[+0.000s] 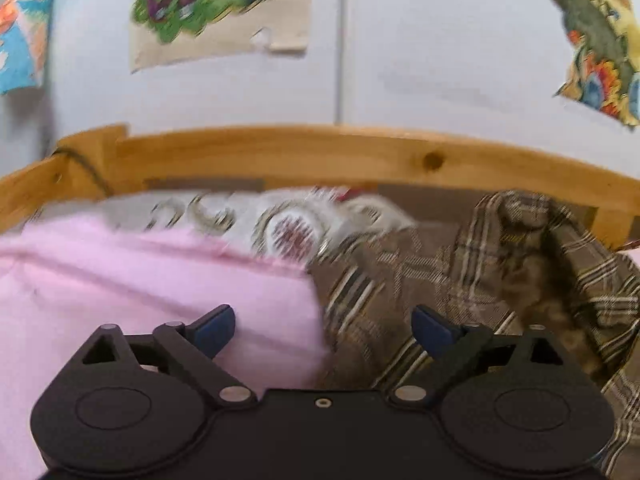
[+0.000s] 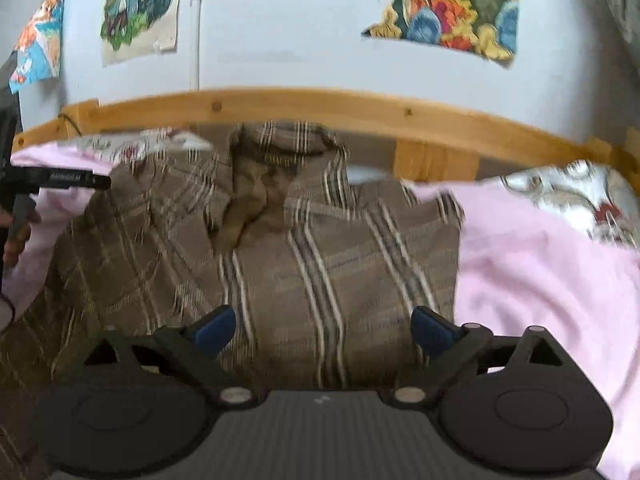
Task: Fold large clothes
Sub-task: 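Grasp the jacket collar with the right tool while the left tool grasps the shoulder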
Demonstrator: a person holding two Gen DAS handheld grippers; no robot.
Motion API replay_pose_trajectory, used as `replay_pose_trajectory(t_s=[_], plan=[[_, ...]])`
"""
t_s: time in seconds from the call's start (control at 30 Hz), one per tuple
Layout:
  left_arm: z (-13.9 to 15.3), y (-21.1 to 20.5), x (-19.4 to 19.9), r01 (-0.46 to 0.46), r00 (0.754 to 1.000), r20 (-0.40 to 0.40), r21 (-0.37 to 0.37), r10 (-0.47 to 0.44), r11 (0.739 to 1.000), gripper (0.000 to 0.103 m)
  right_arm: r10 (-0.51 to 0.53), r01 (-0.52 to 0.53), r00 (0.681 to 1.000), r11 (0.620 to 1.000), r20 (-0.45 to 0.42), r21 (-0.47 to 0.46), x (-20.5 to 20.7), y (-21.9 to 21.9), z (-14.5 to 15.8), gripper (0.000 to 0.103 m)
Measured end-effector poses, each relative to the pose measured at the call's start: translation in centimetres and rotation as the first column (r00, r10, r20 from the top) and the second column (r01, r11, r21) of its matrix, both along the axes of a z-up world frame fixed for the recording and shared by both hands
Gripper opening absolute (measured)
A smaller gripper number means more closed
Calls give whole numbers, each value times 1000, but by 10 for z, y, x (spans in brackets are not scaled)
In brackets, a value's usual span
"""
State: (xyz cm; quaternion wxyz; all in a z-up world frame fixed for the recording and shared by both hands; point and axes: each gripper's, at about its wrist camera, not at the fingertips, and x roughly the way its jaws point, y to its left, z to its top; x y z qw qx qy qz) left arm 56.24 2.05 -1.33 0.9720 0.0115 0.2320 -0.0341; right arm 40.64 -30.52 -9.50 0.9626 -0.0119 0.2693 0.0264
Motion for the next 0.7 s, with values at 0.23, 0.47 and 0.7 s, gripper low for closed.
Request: replay_pose_trajectory(t_s=[0.23,0.47,0.7], plan=[[6,-24,56,79,997,3,13,-79,997,100,55,-56,998,998,39,29,82,-5,20,102],[0,-39,107,109,994,-6,18,-109,994,98,-16,20,1000,986,-22,168,169,-26,20,98],[-10,-55,134,108,994,-46,132,-103,985,89,-44,53,997,989,-64,140,210,-22,10,92]])
